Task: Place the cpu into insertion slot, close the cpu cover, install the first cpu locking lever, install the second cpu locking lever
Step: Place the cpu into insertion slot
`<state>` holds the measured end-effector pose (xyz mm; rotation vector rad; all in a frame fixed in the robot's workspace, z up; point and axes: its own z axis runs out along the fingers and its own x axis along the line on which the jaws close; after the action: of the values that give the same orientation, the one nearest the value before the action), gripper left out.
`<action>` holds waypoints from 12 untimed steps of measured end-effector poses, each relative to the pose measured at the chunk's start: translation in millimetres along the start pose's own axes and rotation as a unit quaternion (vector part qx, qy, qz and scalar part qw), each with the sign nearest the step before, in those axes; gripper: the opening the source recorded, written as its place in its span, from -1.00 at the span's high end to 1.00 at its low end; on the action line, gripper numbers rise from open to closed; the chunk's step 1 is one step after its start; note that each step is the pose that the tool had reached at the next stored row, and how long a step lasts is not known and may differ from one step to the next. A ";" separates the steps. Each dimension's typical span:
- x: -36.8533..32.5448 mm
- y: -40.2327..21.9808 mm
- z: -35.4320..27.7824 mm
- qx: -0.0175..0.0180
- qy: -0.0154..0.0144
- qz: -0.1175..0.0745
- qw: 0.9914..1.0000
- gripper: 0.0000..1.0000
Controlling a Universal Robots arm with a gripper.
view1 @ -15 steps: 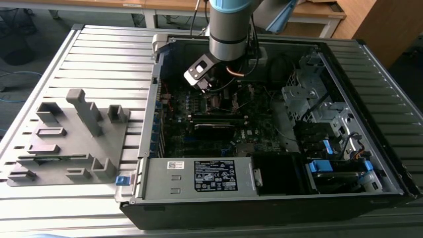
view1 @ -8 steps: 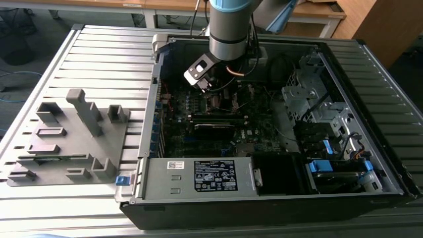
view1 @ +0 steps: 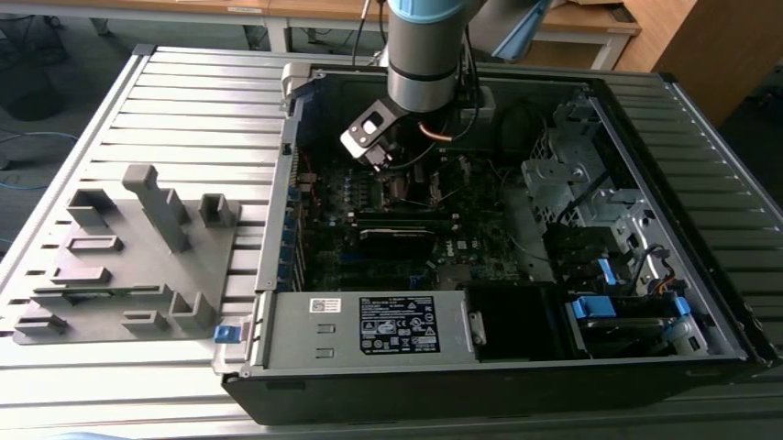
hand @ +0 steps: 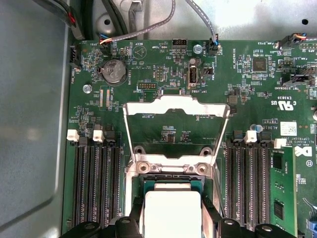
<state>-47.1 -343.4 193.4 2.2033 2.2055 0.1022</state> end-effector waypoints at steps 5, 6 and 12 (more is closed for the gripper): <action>0.0 0.4 0.0 0.000 0.000 0.000 1.000 -0.08; 0.0 0.4 0.0 0.000 0.000 0.000 1.000 -0.08; 0.0 0.6 0.0 0.000 0.000 0.000 1.000 -0.08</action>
<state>-46.5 -343.4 193.5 2.2033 2.2055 0.1021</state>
